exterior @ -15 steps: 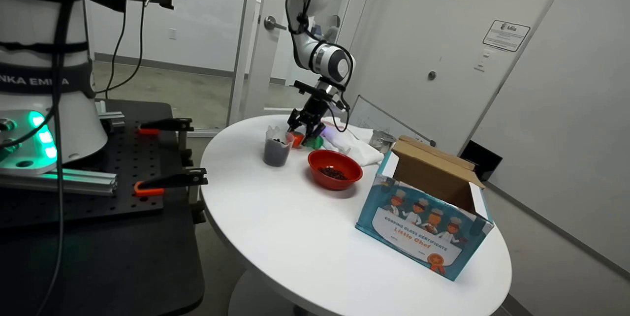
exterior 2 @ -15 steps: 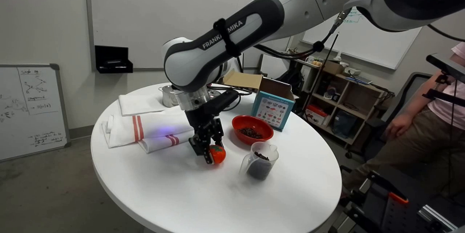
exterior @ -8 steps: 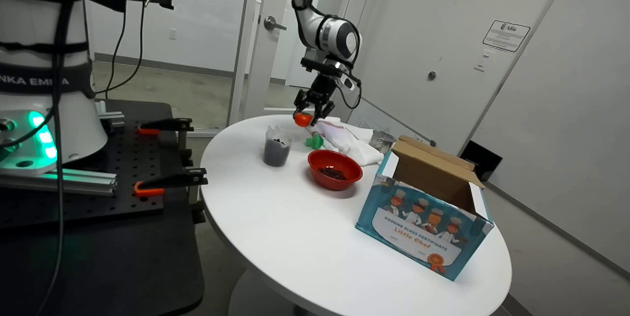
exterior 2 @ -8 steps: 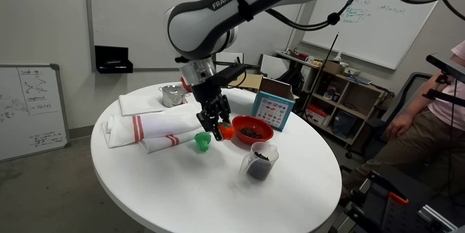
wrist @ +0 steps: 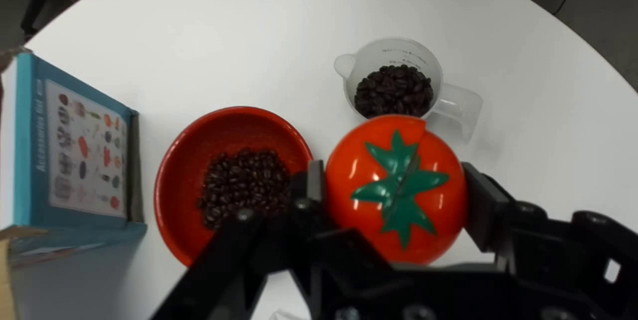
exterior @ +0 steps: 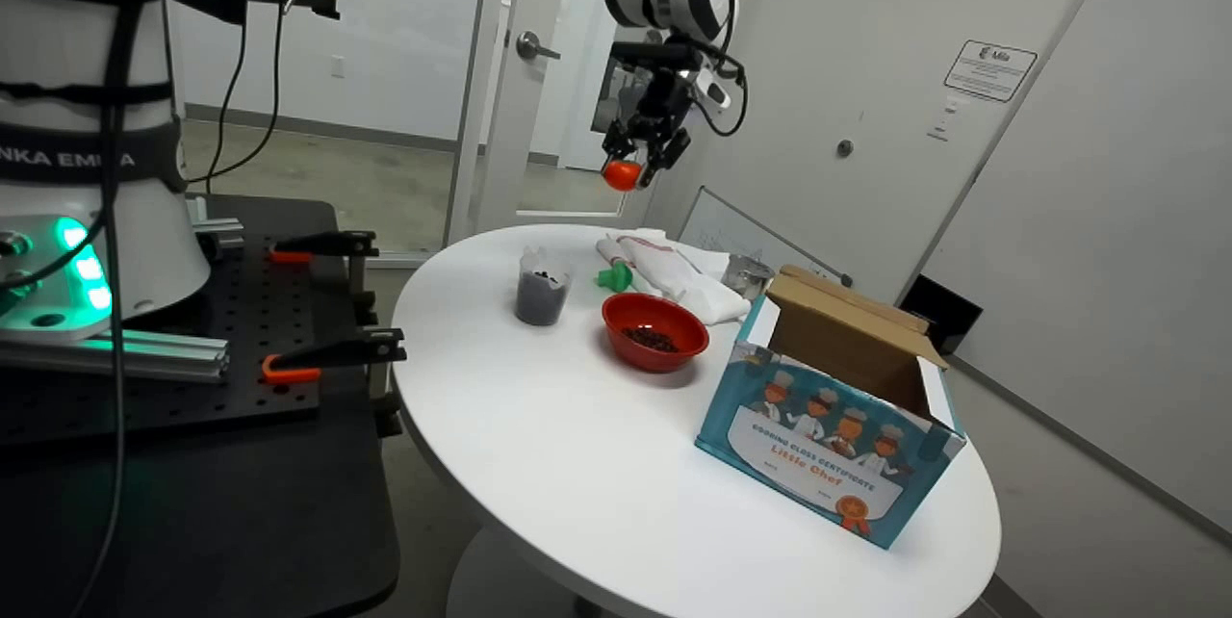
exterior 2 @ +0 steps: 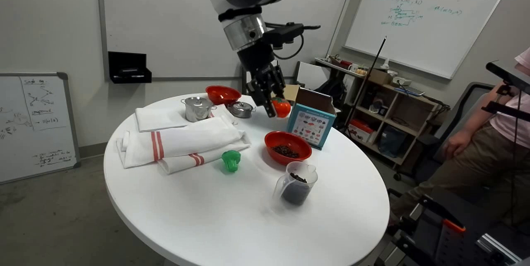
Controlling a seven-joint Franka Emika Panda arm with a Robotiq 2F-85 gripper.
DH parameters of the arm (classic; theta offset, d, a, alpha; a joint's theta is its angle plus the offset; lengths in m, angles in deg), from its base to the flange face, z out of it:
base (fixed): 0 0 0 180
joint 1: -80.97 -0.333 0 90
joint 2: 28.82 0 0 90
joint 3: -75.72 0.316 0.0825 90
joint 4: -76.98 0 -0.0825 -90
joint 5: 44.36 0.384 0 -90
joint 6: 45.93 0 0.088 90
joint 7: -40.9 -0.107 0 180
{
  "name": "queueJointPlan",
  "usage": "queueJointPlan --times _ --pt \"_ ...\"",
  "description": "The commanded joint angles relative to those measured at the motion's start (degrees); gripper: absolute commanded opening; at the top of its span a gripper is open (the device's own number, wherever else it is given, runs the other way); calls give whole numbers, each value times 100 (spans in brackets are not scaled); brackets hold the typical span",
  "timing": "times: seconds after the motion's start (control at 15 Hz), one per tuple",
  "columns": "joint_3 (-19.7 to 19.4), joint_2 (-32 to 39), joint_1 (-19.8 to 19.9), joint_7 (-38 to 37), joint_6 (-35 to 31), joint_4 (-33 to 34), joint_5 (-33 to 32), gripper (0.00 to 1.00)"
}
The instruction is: Put the plastic tomato in the blue box
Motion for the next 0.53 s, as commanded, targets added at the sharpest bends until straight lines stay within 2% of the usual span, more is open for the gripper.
queueJointPlan --times 0.0,0.47 --pt "-115 -821 450 -224 -32 -688 286 38" --pt "-589 -1354 1630 -224 -45 -889 994 38"
